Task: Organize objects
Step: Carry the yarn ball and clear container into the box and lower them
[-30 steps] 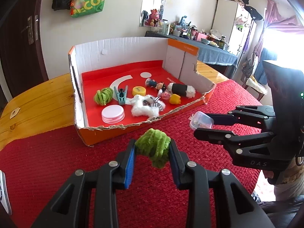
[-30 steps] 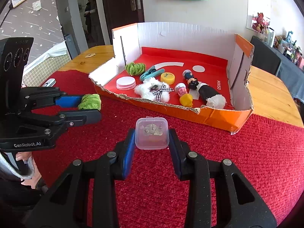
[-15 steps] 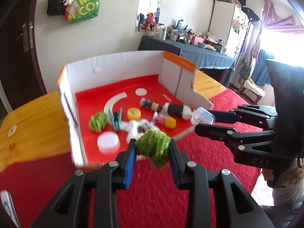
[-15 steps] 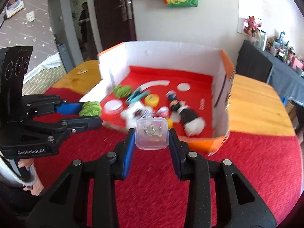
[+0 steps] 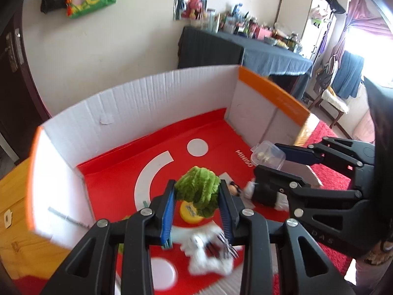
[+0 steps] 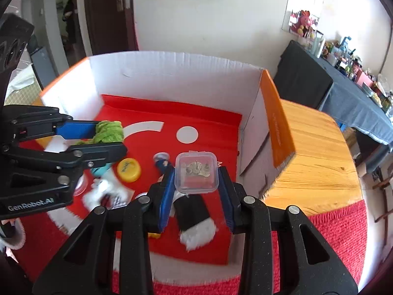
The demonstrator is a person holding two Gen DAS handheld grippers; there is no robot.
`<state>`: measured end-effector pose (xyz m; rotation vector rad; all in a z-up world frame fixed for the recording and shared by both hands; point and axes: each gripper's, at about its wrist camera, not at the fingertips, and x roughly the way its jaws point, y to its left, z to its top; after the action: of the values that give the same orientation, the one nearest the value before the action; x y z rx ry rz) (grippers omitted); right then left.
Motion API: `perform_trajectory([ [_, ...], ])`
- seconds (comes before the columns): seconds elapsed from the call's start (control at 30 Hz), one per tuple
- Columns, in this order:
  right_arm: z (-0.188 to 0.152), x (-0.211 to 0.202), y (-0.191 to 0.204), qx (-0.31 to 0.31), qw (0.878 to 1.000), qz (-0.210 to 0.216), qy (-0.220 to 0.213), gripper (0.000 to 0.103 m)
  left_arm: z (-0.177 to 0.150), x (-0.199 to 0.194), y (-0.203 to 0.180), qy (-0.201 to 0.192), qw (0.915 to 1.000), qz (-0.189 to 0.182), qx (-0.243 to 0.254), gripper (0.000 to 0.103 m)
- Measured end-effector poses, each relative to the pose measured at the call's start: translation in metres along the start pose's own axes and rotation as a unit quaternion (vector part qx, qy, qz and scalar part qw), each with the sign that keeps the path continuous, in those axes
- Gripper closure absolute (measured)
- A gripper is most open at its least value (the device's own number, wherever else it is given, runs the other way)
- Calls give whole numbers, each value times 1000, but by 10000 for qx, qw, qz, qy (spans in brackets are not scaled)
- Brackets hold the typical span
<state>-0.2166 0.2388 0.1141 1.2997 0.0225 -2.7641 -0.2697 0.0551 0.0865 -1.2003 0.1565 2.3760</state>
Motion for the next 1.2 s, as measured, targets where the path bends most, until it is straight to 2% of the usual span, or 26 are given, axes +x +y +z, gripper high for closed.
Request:
perform_trajectory([
  [0.27,12,30,-7,66,9989,-157,437,70,12,39,12,413,9991,108,50,69],
  [0.53,21,44,-11,81,9972,-245,706,70,13,54,11,647,9978,134,86,69],
  [1.2,23,33,7,287,9973,-42,671,70,21,66,25,740,9972,90,-86,69],
])
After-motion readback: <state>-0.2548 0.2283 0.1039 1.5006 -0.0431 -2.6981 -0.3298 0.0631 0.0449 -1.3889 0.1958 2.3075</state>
